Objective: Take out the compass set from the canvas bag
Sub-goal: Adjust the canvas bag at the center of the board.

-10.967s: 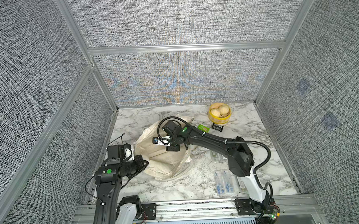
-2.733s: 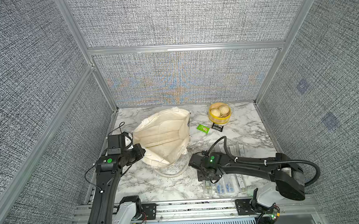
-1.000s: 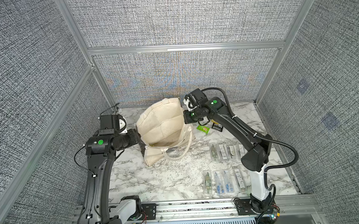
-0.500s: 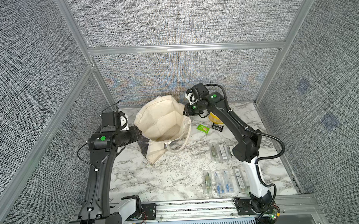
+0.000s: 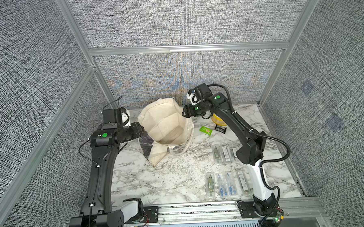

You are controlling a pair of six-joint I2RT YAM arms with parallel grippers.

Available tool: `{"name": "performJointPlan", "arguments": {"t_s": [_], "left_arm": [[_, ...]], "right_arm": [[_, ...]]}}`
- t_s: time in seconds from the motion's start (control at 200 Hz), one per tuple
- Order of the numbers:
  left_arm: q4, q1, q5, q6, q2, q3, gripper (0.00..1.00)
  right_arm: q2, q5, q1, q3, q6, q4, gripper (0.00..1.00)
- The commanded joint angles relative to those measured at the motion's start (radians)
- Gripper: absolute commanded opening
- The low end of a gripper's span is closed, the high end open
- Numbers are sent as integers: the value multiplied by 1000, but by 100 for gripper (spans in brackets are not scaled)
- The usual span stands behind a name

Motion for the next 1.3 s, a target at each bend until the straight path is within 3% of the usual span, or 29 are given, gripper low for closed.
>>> {"name": "performJointPlan", "arguments": {"t_s": [0.0,0.585,0.73,1.055,1.171,1.296], "left_arm": [[1,1,0,-4,-12,19,55],[26,1,19,0,17,9,55],[27,1,14,6,23,12,55],[41,1,8,12,32,16,55],[47,1,-40,19,25,36,55],[117,30,-243,7,-27,49,54]], "right_arm": [[2,-2,6,34,-15,0,77],[31,92,17,99,-49,-27,79],[29,189,15,132,-92,-57,90],[16,179,26,145,-111,-42,94],[-22,190,32,166,-125,-46,94],[-193,279,33,54,-177,29,94]]}}
